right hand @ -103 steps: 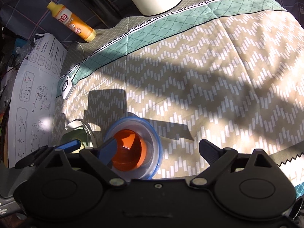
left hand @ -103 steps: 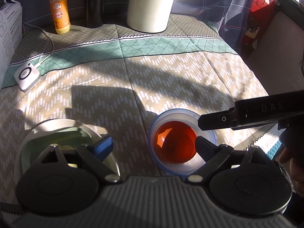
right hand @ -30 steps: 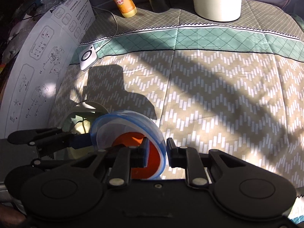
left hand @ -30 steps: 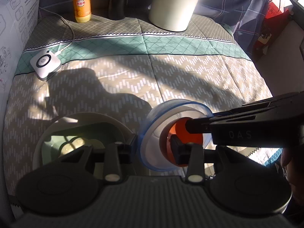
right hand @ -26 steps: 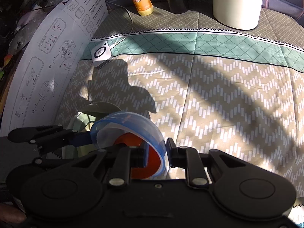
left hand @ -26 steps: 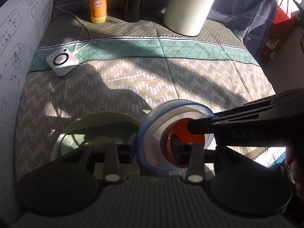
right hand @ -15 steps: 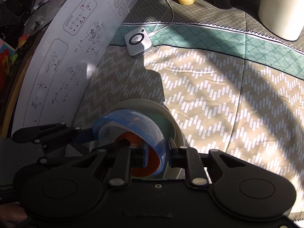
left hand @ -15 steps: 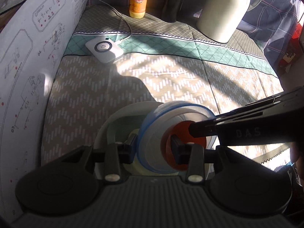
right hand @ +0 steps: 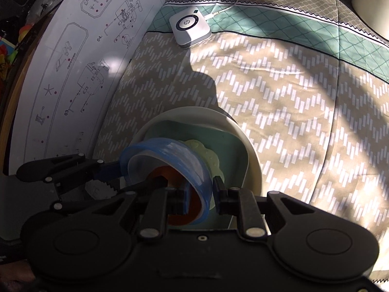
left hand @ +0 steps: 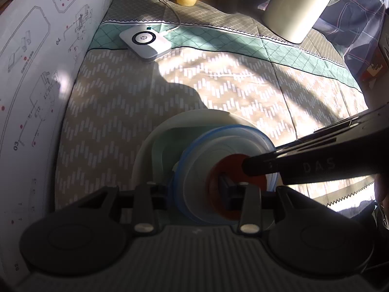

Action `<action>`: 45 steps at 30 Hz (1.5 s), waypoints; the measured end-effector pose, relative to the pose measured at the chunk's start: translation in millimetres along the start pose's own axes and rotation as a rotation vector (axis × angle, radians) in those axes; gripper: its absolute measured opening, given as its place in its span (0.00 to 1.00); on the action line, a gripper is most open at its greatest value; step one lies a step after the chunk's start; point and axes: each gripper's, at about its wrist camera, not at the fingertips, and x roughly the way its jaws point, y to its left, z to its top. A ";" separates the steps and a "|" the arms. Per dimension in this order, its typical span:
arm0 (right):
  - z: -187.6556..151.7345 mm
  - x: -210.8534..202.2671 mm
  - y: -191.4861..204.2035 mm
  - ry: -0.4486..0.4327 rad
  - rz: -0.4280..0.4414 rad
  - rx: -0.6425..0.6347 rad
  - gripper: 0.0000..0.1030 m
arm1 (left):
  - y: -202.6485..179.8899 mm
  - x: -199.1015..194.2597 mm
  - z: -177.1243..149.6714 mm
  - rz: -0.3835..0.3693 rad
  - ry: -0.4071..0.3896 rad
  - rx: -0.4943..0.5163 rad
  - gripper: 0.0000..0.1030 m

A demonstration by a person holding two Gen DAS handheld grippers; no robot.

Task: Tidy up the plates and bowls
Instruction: 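Lift the nested bowls with both grippers and lower them onto the yellow flower plate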

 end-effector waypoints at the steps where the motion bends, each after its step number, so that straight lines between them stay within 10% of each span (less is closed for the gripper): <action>1: 0.5 1.0 -1.2 0.003 0.002 0.004 0.19 | 0.7 1.6 0.4 -0.001 0.003 -0.002 0.36; 45: 0.3 9.3 -7.6 0.022 0.039 0.043 0.19 | 1.6 11.4 -3.5 -0.007 0.066 -0.038 0.47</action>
